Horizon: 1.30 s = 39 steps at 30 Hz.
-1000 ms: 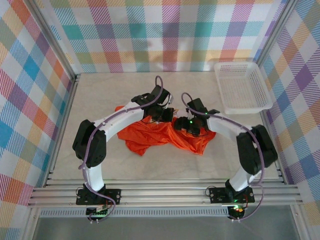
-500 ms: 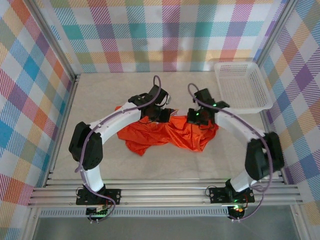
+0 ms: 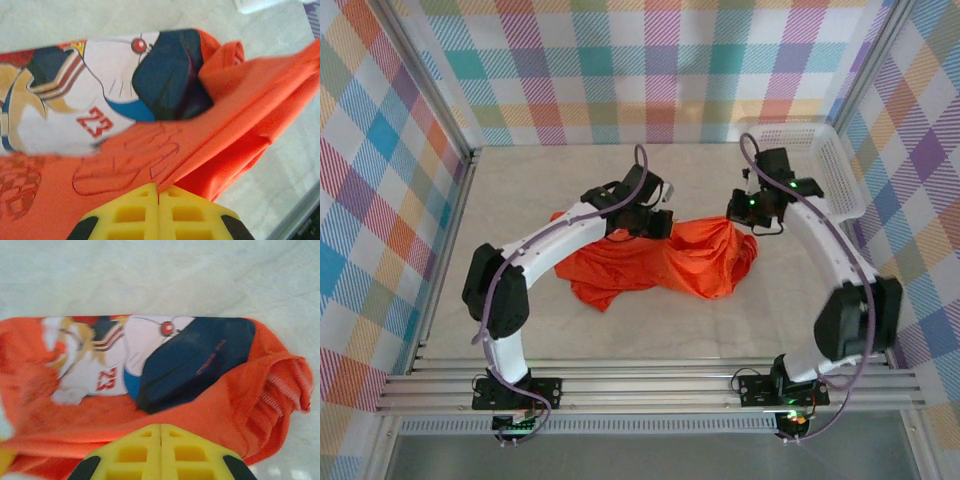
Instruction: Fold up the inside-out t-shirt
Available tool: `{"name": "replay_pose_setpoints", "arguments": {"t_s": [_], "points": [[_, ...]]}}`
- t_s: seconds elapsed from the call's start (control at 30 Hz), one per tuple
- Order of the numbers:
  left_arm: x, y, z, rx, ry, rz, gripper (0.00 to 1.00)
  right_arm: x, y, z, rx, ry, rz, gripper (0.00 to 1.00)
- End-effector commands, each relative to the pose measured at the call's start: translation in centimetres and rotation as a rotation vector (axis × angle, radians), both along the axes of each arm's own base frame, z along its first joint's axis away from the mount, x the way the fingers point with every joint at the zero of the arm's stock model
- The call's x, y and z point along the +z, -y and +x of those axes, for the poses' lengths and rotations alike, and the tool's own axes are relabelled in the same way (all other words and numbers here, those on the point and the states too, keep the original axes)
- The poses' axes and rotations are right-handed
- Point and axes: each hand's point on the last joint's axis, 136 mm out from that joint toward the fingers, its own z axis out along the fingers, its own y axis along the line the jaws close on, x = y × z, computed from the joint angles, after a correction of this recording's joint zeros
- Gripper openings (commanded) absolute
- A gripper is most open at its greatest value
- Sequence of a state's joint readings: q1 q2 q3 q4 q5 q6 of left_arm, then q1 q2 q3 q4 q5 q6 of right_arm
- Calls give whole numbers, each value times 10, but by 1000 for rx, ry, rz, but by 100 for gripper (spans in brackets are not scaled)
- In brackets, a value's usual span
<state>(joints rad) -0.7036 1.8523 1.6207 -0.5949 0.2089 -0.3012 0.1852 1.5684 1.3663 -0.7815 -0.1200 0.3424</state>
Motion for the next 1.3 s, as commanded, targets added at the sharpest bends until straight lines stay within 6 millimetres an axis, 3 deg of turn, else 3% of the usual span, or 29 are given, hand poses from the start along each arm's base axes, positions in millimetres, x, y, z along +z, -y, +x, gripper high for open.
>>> {"name": "replay_pose_setpoints", "arguments": {"t_s": [0.0,0.03,0.1,0.17,0.3,0.37,0.57,0.7,0.8,0.87,0.9,1.0,1.07,1.27], "points": [[-37,2,26,69,-66,30,0,-45,10,21,-40,-81,-66,0],[-44,5,29,74,-80,35,0,-52,5,22,-37,-99,-46,0],[-51,9,31,79,-102,33,0,-55,0,17,-34,-114,-46,22],[-54,8,32,89,-108,41,0,-47,-8,8,-16,-95,-56,30],[-54,6,30,89,-109,49,0,-29,-41,-14,40,-47,20,28],[-55,6,29,86,-113,46,0,-35,-58,-21,58,-49,76,22],[-57,5,27,84,-122,51,0,-86,-81,-24,78,-151,64,28],[-57,3,26,85,-117,56,0,-114,-85,-20,67,-185,48,56],[-56,3,25,81,-118,48,0,-134,-78,-7,37,-176,-17,65],[-55,3,25,82,-116,48,0,-141,-76,1,18,-177,-37,63],[-54,3,24,80,-113,50,0,-142,-78,4,15,-182,-36,58],[-53,-3,23,82,-107,66,0,-124,-83,3,22,-177,-2,20],[-53,-8,25,90,-104,72,0,-103,-82,-5,40,-164,9,2],[-55,-25,40,130,-118,50,0,-26,-86,-53,163,-112,122,0]]}}
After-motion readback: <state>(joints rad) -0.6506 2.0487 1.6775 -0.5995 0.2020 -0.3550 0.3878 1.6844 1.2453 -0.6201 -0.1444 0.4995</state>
